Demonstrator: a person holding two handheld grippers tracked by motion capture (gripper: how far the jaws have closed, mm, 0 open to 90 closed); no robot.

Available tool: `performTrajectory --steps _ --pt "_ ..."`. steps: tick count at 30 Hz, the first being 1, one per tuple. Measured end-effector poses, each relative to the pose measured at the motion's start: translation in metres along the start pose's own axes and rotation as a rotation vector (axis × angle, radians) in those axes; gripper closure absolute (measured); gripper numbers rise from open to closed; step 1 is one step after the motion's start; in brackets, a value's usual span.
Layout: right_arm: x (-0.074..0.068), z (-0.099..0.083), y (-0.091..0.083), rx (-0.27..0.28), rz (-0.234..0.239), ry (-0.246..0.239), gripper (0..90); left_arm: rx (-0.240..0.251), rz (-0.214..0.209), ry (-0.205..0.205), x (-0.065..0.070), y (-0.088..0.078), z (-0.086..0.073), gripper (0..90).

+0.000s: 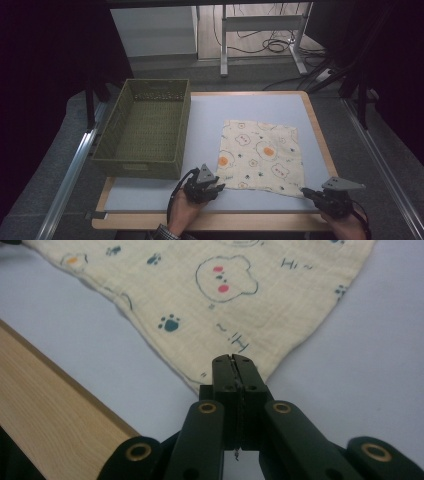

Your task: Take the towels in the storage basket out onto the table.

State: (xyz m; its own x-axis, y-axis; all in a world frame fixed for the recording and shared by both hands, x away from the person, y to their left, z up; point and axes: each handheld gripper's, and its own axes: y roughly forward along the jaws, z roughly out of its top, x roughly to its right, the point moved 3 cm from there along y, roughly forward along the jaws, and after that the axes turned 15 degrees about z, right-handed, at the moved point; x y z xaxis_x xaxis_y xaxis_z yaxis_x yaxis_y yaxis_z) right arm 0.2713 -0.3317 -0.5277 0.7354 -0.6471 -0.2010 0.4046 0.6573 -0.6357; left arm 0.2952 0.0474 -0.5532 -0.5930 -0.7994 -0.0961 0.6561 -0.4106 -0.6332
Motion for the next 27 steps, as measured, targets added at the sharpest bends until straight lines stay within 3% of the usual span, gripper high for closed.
performTrajectory --steps 2,5,7,8,10,12,18,27 --pt "0.002 0.0 0.001 0.003 -0.002 0.004 73.2 -0.014 0.015 0.0 -0.003 0.005 0.002 50.0" --pt "0.002 -0.003 0.007 -0.016 -0.001 -0.001 66.2 -0.026 0.017 0.017 -0.001 0.014 0.001 53.4" --pt "0.0 -0.006 0.012 -0.038 -0.007 -0.009 68.5 -0.022 0.029 0.011 -0.001 0.014 0.001 65.5" --pt "-0.002 -0.007 0.012 -0.035 -0.026 -0.019 79.0 -0.022 0.027 0.01 -0.001 0.014 0.001 74.9" --pt "-0.002 -0.007 0.012 -0.037 -0.017 -0.011 87.8 -0.023 0.015 0.003 -0.002 0.012 -0.001 84.4" --pt "-0.002 -0.006 0.012 -0.038 -0.014 -0.006 89.3 -0.028 -0.001 0.0 -0.003 0.009 -0.002 89.1" --pt "-0.009 -0.008 0.005 -0.039 0.003 -0.018 89.4 -0.031 -0.036 0.01 0.005 -0.009 -0.009 89.8" --pt "-0.021 -0.017 -0.014 -0.048 0.031 -0.031 89.4 -0.027 -0.096 0.022 0.029 -0.034 -0.028 89.2"
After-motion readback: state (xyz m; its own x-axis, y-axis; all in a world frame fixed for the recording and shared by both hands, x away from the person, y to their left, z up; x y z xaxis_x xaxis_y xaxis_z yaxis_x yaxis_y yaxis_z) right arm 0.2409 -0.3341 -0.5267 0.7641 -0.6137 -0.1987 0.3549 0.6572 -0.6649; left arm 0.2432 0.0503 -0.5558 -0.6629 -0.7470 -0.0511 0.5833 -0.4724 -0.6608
